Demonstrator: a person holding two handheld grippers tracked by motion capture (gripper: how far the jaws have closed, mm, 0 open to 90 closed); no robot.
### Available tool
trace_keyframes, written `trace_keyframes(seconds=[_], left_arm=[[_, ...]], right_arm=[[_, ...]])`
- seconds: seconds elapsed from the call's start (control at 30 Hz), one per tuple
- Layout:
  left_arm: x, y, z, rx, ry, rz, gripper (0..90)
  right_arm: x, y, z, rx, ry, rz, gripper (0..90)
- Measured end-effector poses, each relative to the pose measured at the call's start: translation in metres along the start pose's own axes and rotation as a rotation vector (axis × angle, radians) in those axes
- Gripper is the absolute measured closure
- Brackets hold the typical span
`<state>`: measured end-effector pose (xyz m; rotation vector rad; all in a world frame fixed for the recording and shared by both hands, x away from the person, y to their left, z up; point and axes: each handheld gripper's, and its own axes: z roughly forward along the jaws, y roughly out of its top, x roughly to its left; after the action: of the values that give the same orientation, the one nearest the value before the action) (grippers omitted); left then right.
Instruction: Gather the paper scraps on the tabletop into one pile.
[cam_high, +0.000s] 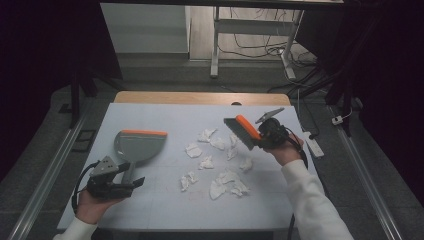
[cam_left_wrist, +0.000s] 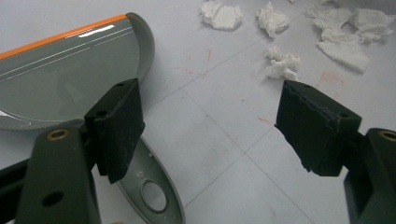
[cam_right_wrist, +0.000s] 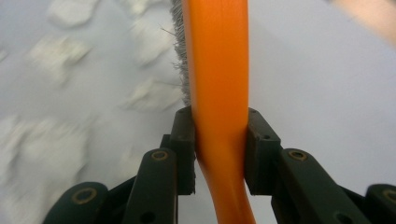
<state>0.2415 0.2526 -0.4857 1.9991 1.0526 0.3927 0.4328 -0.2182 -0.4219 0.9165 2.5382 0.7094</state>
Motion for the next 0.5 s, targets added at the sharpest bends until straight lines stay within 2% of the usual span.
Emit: trace_keyframes(seconds=[0.03,0.07,0.1,0.17,0.23,0.27,0.3,0.37,0.47,0.5], left_arm=[[0.0,0.0,0.0,0.0,0.002,-0.001,24.1],[0.0,0.0,0.0,0.0,0.002,0.0,24.1],[0.0,0.0,0.0,0.0,0.002,0.001,24.1],[0.0,0.0,0.001,0.003,0.001,0.002,24.1],[0.0,-0.001,0.002,0.005,-0.003,-0.004,24.2],[0.0,-0.001,0.003,0.009,-0.005,-0.006,24.2],[0.0,-0.002,0.003,0.011,-0.003,-0.006,24.2],[0.001,-0.003,0.004,0.012,-0.002,-0.009,24.2],[0.002,-0.004,0.002,0.01,-0.001,-0.015,24.3],[0.003,-0.005,0.002,0.008,-0.001,-0.019,24.3]], right_arm=[[-0.009,0.009,0.008,-0.013,-0.034,0.005,69.1],[-0.009,0.009,0.008,-0.013,-0.034,0.005,69.1],[-0.017,0.017,0.02,-0.003,-0.07,-0.002,69.1],[-0.021,0.021,0.027,0.007,-0.079,-0.009,69.1],[-0.028,0.03,0.047,0.036,-0.107,-0.038,69.1],[-0.028,0.03,0.047,0.036,-0.107,-0.038,69.1],[-0.031,0.034,0.058,0.053,-0.103,-0.06,69.1],[-0.031,0.037,0.067,0.066,-0.096,-0.08,69.1],[-0.026,0.038,0.075,0.087,-0.058,-0.126,69.1],[-0.026,0.038,0.075,0.087,-0.058,-0.126,69.1]])
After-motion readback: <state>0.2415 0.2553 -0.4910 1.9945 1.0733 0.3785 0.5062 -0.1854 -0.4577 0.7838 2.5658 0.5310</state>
